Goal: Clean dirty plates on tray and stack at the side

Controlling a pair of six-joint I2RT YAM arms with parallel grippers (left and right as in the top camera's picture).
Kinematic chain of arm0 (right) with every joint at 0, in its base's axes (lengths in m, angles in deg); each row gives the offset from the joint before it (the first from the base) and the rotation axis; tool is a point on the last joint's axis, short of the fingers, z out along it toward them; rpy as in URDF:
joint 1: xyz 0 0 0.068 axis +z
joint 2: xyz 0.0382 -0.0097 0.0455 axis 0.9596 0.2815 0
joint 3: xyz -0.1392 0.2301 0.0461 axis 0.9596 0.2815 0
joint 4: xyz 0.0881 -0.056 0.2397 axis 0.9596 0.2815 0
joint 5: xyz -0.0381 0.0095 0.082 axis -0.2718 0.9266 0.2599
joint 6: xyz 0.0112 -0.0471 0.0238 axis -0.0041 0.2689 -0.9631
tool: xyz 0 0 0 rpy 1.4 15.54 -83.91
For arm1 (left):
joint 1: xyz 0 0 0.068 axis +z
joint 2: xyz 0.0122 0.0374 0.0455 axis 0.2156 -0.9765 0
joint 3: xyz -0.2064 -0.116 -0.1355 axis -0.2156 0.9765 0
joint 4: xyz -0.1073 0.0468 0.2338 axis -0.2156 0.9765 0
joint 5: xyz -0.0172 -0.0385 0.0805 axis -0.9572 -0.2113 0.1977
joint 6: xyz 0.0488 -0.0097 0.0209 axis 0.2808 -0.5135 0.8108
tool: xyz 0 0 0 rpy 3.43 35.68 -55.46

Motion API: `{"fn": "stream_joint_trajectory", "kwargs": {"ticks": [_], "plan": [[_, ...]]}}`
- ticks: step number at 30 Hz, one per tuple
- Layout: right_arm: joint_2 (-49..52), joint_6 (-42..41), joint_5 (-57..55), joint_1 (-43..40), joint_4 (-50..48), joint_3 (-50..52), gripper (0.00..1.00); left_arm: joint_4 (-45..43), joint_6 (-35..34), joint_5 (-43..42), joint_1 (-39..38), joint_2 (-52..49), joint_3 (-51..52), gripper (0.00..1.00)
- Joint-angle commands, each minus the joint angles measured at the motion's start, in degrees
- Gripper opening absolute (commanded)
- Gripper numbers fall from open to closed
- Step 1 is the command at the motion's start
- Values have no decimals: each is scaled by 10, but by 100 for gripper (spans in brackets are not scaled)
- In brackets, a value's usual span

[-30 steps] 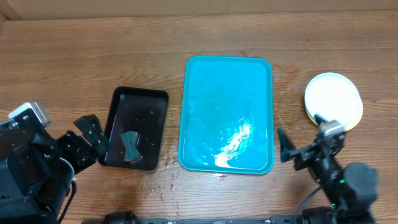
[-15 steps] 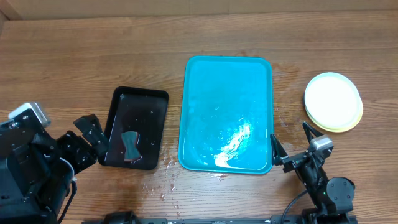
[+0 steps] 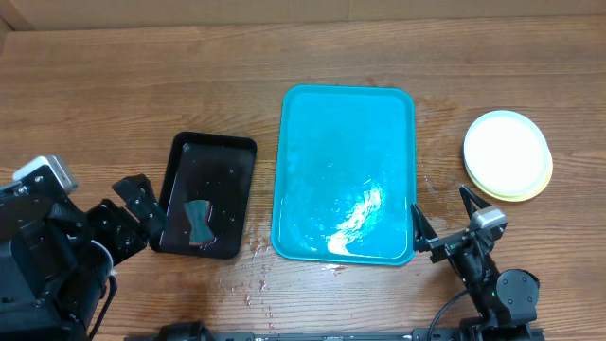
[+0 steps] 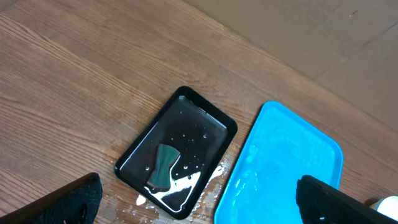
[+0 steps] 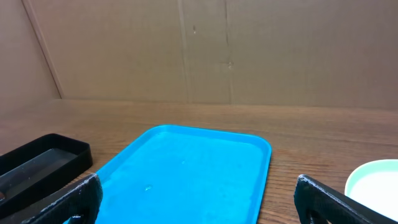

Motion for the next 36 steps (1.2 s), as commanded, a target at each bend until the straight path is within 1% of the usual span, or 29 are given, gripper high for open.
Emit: {"fn": "stream_joint_trajectory", "kwargs": {"ticks": [1, 9, 11, 13, 16, 19, 22, 24, 25, 27, 31, 32, 36], "plan": [[-6, -2, 0, 0, -2, 6, 100, -2, -1, 10, 3, 0, -6, 100], [-6, -2, 0, 0, -2, 6, 100, -3, 0, 12, 2, 11, -5, 100], [-6, -2, 0, 0, -2, 6, 100, -19, 3, 29, -3, 33, 1, 100], [-6, -2, 0, 0, -2, 6, 100, -54, 3, 19, -9, 64, 28, 100], [-6, -2, 0, 0, -2, 6, 100, -147, 8, -18, -8, 137, 132, 100], [-6, -2, 0, 0, -2, 6, 100, -276, 52, -73, -8, 219, 275, 100], [-6, -2, 0, 0, -2, 6, 100, -418, 90, -130, -9, 307, 432, 100], [-6, -2, 0, 0, -2, 6, 100, -496, 92, -145, -15, 363, 526, 100], [-6, -2, 0, 0, -2, 6, 100, -553, 94, -144, -28, 413, 605, 100], [-6, -2, 0, 0, -2, 6, 100, -605, 110, -144, -42, 460, 679, 100], [-6, -2, 0, 0, -2, 6, 100, -670, 121, -143, -54, 528, 794, 100], [-6, -2, 0, 0, -2, 6, 100, -700, 121, -142, -55, 537, 835, 100], [-6, -2, 0, 0, -2, 6, 100, -786, 121, -142, -55, 537, 914, 100]]}}
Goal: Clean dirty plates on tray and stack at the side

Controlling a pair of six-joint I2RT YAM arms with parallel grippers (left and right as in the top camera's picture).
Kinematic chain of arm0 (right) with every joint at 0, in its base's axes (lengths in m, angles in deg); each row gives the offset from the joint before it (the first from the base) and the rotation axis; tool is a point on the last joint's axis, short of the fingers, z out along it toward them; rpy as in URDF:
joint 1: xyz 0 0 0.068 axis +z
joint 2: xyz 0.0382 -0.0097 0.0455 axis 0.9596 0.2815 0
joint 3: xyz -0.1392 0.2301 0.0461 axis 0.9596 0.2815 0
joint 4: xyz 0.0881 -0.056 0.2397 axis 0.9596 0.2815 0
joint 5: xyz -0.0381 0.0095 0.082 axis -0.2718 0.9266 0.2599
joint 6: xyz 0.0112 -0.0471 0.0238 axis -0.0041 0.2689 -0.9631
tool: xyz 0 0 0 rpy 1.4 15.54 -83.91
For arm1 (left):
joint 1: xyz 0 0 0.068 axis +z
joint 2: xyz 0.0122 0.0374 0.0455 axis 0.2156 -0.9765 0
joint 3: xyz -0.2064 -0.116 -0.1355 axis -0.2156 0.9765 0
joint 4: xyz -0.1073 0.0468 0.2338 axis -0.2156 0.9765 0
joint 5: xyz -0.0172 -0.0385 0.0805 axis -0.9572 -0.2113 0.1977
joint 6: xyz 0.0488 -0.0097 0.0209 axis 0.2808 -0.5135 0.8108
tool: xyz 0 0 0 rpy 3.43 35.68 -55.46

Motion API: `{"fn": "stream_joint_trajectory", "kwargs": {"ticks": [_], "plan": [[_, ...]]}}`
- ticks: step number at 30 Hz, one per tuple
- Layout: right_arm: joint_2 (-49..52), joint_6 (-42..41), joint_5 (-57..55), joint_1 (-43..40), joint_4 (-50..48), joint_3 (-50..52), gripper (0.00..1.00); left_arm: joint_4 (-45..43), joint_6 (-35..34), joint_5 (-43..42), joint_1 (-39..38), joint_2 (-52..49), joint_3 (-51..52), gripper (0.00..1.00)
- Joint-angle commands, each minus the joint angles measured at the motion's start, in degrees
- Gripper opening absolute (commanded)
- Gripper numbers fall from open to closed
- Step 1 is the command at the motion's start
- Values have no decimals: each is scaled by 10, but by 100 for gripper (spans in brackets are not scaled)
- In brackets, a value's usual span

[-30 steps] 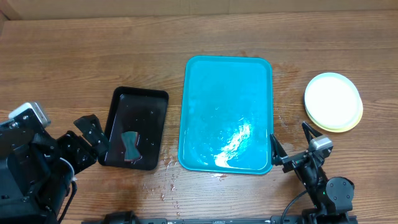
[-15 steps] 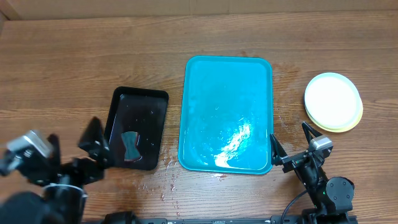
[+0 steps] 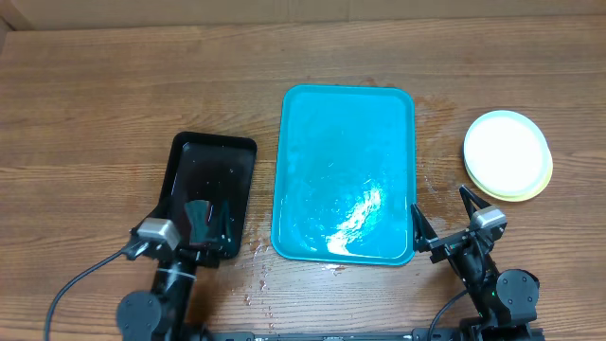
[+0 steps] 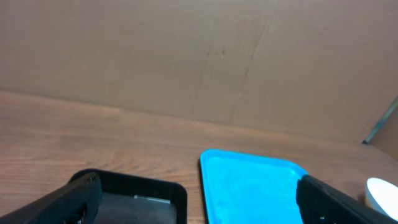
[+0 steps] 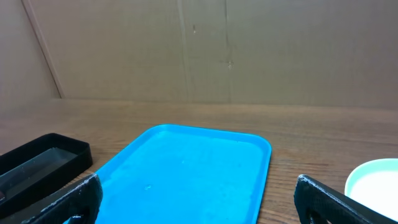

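Observation:
The blue tray (image 3: 346, 170) lies wet and bare in the middle of the table, no plates on it. A stack of pale plates (image 3: 507, 153) rests on the wood to its right, and its edge shows in the right wrist view (image 5: 376, 186). My left gripper (image 3: 182, 248) sits low at the front edge, open and empty, over the near end of the black tray (image 3: 227, 152). My right gripper (image 3: 441, 216) is open and empty by the blue tray's near right corner. Both wrist views show wide-spread fingers (image 4: 74, 196) (image 5: 323, 199) with nothing between them.
A dark teal sponge (image 3: 198, 214) lies in the water of the black tray, partly under my left gripper. Water drops spot the wood near the blue tray's front edge (image 3: 256, 275). A cardboard wall (image 5: 199, 50) closes the back of the table.
My left arm has moved from a raised pose at the table's left to a low pose at the front edge, its gripper now pointing level across the table. The right arm has not moved.

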Motion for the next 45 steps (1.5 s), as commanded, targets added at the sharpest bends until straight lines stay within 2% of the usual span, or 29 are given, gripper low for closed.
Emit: {"fn": "stream_joint_trajectory", "kwargs": {"ticks": [1, 3, 8, 45], "plan": [[-5, -2, 0, 0, -4, 6, 100, -76, 14, -7, -3, 10, 77, 100], [-5, -2, 0, 0, -4, 6, 100, -125, 12, -7, -3, 10, 118, 100], [-5, -2, 0, 0, -4, 6, 100, -73, 13, 7, 0, 9, 124, 100], [-5, -2, 0, 0, -4, 6, 100, -73, 13, 8, 0, 8, 124, 100]]}}
